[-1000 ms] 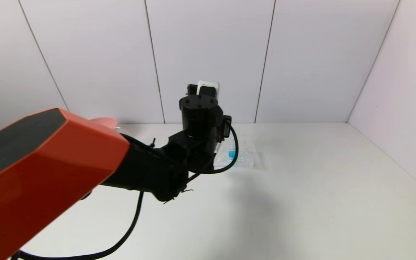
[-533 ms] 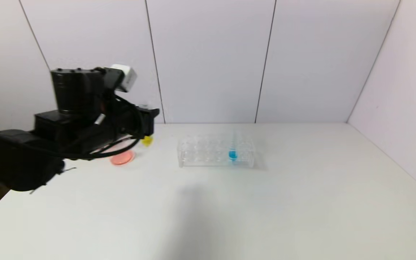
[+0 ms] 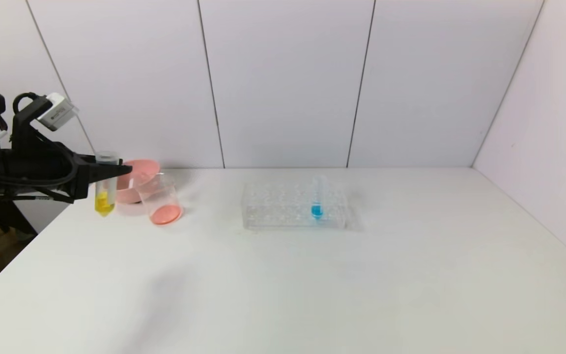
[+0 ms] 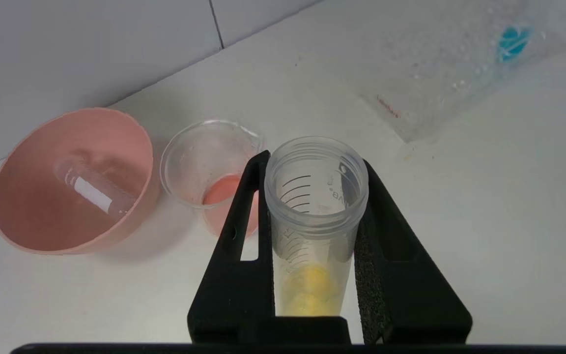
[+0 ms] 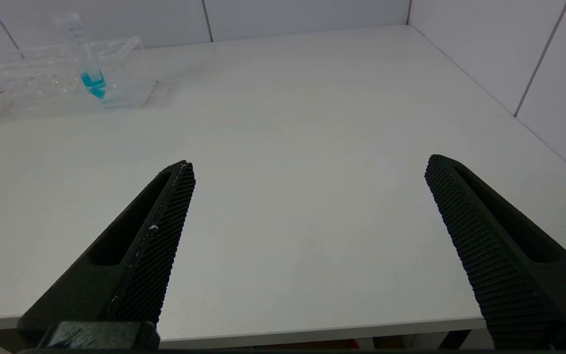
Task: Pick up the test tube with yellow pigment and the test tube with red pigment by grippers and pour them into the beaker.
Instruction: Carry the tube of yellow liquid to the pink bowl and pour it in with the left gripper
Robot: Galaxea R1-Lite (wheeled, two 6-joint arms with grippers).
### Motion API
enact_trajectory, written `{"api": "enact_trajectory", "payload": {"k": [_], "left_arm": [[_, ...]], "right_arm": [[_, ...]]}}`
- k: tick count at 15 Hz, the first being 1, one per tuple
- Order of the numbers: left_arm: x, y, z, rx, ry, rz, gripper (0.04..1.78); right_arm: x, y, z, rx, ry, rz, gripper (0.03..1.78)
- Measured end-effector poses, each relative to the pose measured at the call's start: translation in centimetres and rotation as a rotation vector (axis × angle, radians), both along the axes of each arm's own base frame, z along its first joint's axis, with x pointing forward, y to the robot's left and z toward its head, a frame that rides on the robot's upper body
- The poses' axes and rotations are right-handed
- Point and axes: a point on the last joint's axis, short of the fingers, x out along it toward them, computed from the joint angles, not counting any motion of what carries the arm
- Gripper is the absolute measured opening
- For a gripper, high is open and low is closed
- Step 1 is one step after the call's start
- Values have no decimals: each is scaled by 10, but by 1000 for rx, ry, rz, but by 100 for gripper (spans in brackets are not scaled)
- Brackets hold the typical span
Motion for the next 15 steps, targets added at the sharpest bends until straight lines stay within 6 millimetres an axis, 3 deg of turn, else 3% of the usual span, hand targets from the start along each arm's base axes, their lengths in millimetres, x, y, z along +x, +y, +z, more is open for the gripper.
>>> {"api": "enact_trajectory", "payload": {"k": [3, 7, 11, 15], "left_arm": [[18, 17, -2, 130, 33, -52, 47], [41, 25, 7, 238, 80, -74, 47], [59, 24, 25, 350, 149, -78, 47], [78, 13, 27, 461, 235, -74, 47]], "right_arm": [[0, 0, 0, 0, 0, 0, 171], [0, 0, 0, 0, 0, 0, 171], [0, 0, 0, 0, 0, 0, 171], [0, 0, 0, 0, 0, 0, 171]]}}
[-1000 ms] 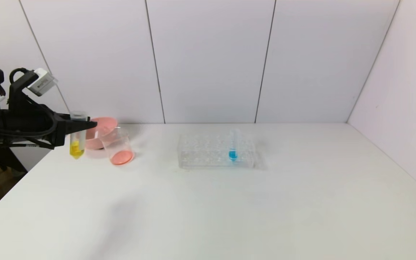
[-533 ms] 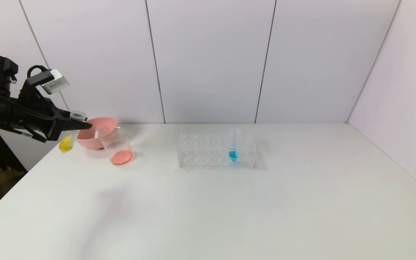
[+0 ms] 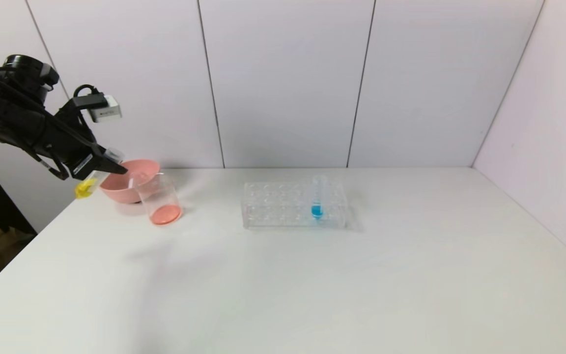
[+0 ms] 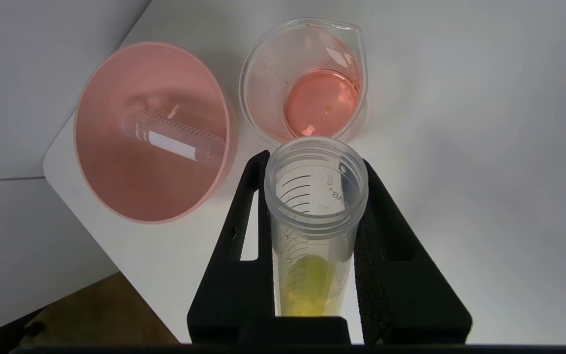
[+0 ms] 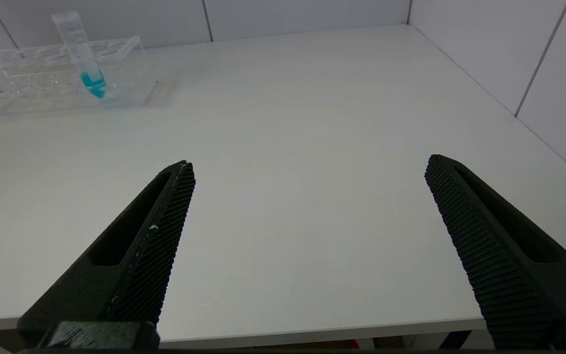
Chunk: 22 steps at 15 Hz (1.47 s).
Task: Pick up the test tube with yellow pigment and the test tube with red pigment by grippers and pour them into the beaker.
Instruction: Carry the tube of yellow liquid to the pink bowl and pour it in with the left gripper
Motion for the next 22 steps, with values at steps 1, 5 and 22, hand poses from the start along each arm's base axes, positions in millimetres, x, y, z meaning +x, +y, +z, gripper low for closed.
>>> {"api": "enact_trajectory", "payload": {"k": [1, 5, 22], "left_arm": [[5, -4, -2, 34, 22, -2, 47], [20, -21, -15, 134, 56, -16, 47], [34, -62, -26, 508, 87, 93, 47]], "right_arm": [[0, 0, 0, 0, 0, 0, 171], [0, 0, 0, 0, 0, 0, 171], [0, 0, 0, 0, 0, 0, 171]]}}
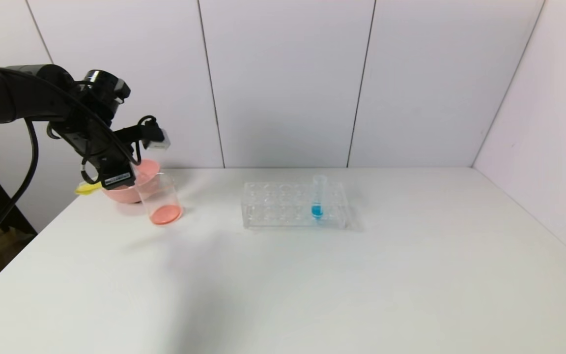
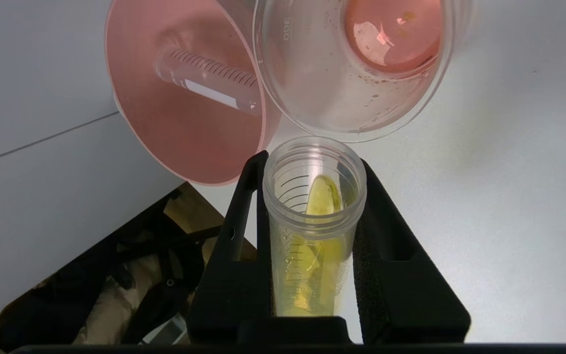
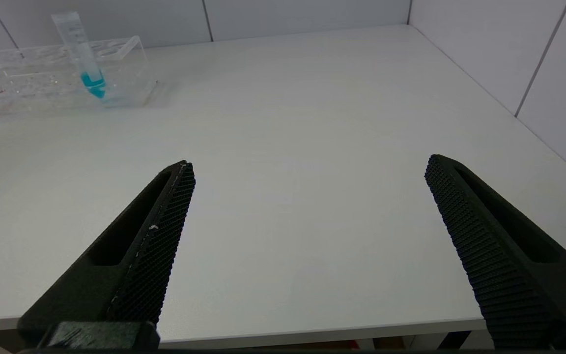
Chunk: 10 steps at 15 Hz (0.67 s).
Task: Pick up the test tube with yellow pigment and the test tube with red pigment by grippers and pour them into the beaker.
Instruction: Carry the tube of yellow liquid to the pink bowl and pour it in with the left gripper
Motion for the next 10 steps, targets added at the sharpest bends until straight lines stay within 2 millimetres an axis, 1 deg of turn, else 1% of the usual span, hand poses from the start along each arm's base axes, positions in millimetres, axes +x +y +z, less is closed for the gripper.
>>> {"api": "enact_trajectory", "payload": {"k": [2, 10], "left_arm": [[2, -3, -2, 37, -1, 20, 47], [8, -25, -12, 173, 4, 56, 47]], "right_arm": [[0, 0, 0, 0, 0, 0, 171], [0, 0, 0, 0, 0, 0, 171]]}}
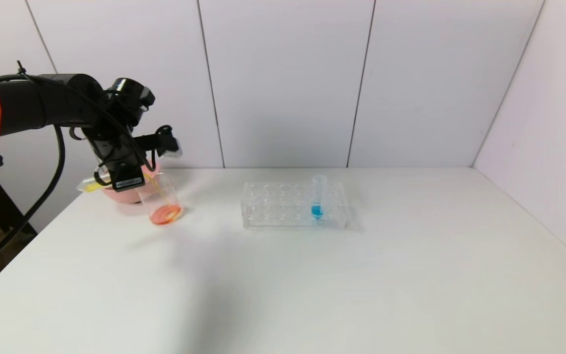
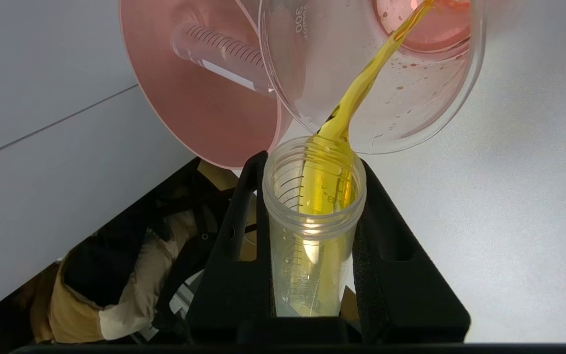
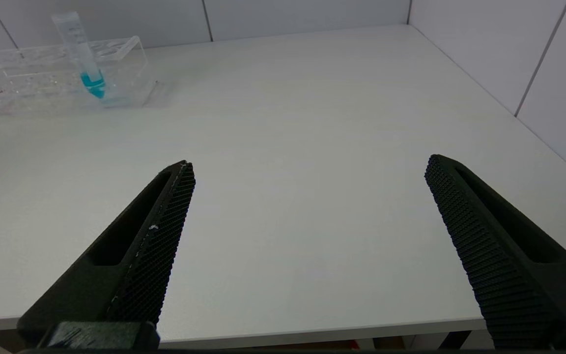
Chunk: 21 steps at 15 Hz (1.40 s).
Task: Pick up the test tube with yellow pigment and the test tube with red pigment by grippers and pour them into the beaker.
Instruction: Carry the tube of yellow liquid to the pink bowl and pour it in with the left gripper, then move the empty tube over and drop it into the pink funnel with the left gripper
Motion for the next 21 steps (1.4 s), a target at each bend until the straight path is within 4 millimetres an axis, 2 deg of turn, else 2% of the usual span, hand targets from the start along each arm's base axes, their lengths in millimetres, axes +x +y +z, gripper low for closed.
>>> {"api": "enact_trajectory", "payload": {"k": [6, 12, 18, 21], "left_arm": [[1, -6, -7, 80, 20, 35, 47], [-3, -21, -16, 196, 77, 55, 47], [-6, -26, -16, 204, 86, 43, 47], [-11, -21, -6, 124, 58, 38, 47]], "right_arm": [[0, 0, 0, 0, 0, 0, 171], [0, 0, 0, 0, 0, 0, 171], [0, 0, 0, 0, 0, 0, 171], [0, 0, 0, 0, 0, 0, 171]]}}
